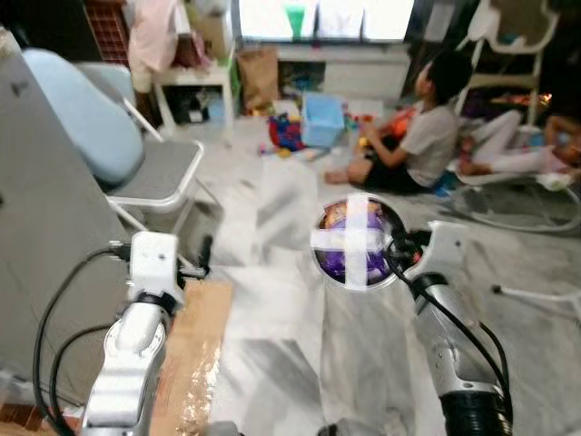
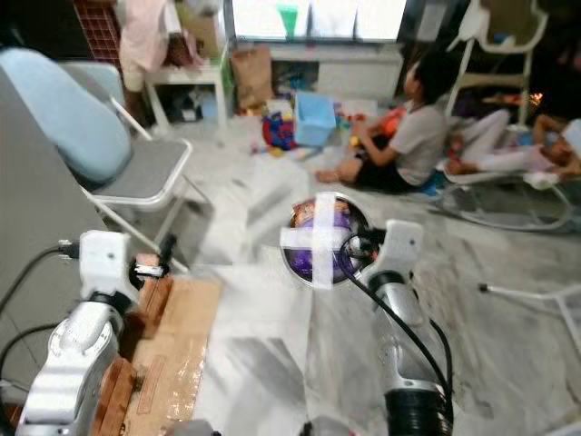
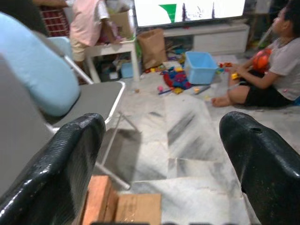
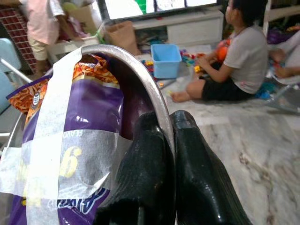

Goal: Restocking fridge

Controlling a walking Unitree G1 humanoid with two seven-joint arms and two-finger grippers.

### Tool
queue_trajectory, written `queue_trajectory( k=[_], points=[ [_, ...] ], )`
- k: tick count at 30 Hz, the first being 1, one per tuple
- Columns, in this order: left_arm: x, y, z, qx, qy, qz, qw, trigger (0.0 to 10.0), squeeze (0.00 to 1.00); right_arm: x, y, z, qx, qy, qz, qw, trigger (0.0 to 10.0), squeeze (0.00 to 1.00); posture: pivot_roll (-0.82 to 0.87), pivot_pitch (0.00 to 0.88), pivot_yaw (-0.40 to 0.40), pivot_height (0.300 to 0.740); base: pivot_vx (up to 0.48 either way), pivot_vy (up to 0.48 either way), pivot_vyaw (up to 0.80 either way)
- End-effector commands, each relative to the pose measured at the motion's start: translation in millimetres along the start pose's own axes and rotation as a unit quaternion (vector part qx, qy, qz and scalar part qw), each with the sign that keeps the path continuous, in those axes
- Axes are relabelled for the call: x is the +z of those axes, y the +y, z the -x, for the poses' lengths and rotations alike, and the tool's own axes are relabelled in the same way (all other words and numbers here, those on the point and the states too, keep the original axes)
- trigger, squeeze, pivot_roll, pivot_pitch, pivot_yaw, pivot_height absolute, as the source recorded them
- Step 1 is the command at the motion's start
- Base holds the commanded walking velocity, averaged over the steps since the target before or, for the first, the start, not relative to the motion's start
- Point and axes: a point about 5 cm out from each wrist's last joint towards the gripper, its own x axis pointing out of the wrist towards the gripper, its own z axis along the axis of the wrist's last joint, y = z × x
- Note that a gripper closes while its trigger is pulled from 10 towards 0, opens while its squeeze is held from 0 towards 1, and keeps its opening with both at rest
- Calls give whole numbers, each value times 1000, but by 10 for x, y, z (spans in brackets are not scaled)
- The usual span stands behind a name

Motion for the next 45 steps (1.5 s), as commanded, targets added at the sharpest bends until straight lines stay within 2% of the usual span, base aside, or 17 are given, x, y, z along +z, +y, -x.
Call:
queue_trajectory(
  k=[1, 20, 31, 45],
  points=[
    [-20, -56, -2, -6, 6, 10, 1000, 10000, 0, 96, 9, -15, 7, -18, 2, 1000, 10000, 0, 58, 0, -20, 740, 0, 307, 0],
    [-15, -76, -8, -7, 7, 21, 1000, 10000, 0, 119, 48, -70, 22, -14, 13, 1000, 10000, 0, 55, 0, -35, 740, -16, 453, 0],
    [-2, -62, -11, -4, 4, 25, 1000, 10000, 0, 89, 35, -54, 18, -9, 11, 1000, 10000, 0, 56, 0, -35, 740, -26, 0, 0],
    [-2, -67, -10, -6, 6, 27, 1000, 10000, 0, 91, 35, -64, 21, -7, 15, 1000, 10000, 0, 55, 0, -38, 740, -361, 0, 0]
  ],
)
